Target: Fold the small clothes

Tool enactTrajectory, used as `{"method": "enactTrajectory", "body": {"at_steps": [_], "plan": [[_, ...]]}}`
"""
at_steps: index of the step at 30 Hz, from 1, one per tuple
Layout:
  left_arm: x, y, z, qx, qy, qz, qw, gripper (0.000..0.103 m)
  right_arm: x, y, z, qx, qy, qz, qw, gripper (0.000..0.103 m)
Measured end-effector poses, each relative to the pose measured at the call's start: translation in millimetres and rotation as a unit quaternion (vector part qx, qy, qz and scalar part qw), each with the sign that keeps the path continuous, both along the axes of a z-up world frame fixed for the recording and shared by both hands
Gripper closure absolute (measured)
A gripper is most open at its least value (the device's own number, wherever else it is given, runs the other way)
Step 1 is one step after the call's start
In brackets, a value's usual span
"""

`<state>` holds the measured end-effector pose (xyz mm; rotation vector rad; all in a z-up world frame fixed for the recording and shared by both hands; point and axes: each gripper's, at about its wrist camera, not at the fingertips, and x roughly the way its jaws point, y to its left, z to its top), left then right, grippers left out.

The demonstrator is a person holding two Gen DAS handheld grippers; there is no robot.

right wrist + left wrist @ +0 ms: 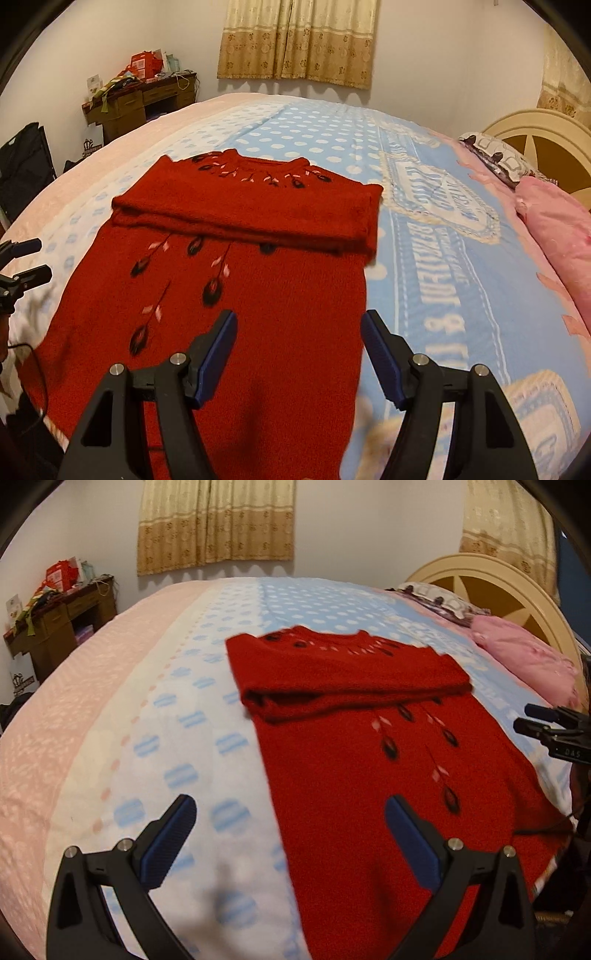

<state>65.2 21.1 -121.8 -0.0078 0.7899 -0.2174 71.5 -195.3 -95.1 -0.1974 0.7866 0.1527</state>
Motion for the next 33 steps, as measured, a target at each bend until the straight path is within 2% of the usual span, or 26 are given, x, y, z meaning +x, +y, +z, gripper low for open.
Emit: {"method": "enactTrajectory", "body": {"at_steps": [5, 10, 13, 15, 20, 24, 27, 30, 33], "plan": [[-19.3, -12.8, -7.2, -0.004, 0.013, -0.022, 0.9997, 0.0, -26.0, -3.8, -0.1, -0.008, -0.005, -0.003, 1.0, 0.033], [-29.2, -9.3, -9.7, -0.017, 0.02, -0.015, 0.9995, 0.0, -44.0, -8.8, 3.9, -0.022, -0.007, -0.003, 1.0, 0.033], [-34.8, 8.7, 3.5, -0.024, 0.006, 0.008, 0.9997, 0.0, -55.3, -21.2, 18.6, -0.02, -0.018, -0.011, 1.0, 0.033], [-37.3, 30.8, 20.1, -0.029, -0.015, 0.042, 0.9986, 0.0, -67.1, -41.6, 37.3, -0.01, -0.035, -0.031, 0.999, 0.033], [-50.0, 90.2, 59.3, -0.022, -0.071, 0.134, 0.9882, 0.0, -97.9, -96.0, 82.6, -0.015, -0.083, -0.096, 0.992, 0.033], [-58.2, 115.2, 71.4, -0.026, -0.086, 0.166, 0.982, 0.0, -121.2, -127.5, 103.6, -0.015, -0.092, -0.134, 0.987, 0.033], [-59.2, 104.3, 60.7, -0.029, -0.071, 0.149, 0.9858, 0.0, -125.0, -124.4, 92.8, -0.001, -0.077, -0.129, 0.989, 0.033], [-57.2, 71.8, 36.4, -0.029, -0.039, 0.103, 0.9935, 0.0, -117.0, -97.7, 57.7, -0.004, -0.039, -0.096, 0.995, 0.033], [-56.8, 38.2, 10.3, -0.037, -0.002, 0.064, 0.9973, 0.0, -107.5, -70.1, 23.3, 0.008, -0.003, -0.061, 0.998, 0.033]]}}
